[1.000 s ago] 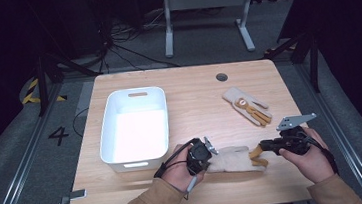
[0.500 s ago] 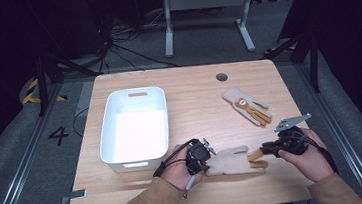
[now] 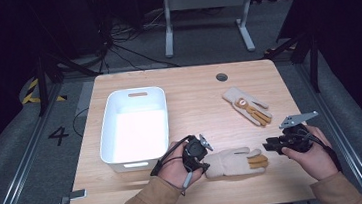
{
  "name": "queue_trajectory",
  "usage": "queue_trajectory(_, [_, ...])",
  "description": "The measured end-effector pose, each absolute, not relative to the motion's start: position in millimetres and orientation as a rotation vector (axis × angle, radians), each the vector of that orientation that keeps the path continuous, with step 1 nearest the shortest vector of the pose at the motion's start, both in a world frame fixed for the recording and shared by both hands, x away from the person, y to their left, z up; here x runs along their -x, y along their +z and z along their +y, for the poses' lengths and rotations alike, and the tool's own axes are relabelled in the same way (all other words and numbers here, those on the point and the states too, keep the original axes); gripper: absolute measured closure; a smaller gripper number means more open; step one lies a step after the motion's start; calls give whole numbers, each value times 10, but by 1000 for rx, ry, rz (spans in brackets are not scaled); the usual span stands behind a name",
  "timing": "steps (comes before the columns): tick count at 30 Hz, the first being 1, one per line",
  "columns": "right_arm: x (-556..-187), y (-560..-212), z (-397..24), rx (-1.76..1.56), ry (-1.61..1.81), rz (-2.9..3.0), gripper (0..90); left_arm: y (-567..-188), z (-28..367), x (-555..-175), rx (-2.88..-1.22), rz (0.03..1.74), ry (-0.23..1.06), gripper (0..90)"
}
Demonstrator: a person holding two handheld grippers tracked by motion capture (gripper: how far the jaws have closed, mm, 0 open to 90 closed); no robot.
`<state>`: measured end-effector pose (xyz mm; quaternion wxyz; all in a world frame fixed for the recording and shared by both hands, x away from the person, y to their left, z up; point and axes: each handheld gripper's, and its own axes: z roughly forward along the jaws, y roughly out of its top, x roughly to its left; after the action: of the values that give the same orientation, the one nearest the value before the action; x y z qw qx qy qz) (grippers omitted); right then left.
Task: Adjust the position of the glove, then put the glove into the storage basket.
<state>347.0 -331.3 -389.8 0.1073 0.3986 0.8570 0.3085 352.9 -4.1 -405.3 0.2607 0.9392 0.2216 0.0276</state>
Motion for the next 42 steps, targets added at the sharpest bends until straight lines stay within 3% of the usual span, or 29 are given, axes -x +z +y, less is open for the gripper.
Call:
queue_trajectory(23, [-3614, -3831, -3282, -1188, 967, 2453, 608, -3959, 97, -3574, -2460, 661, 85, 604])
queue_trajectory(30, [-3822, -3786, -3246, -1185, 975, 2437, 576, -3928, 157, -3579, -2439, 670, 75, 601])
queue_trajectory(35, [-4061, -3775, -3203, -1192, 936, 2408, 544, -3935, 174, -3564, -2395, 671, -1, 601])
queue_trajectory(42, [-4460, -3838, -3148, -1203, 884, 2400, 539, -3927, 253, -3529, -2380, 692, 15, 601])
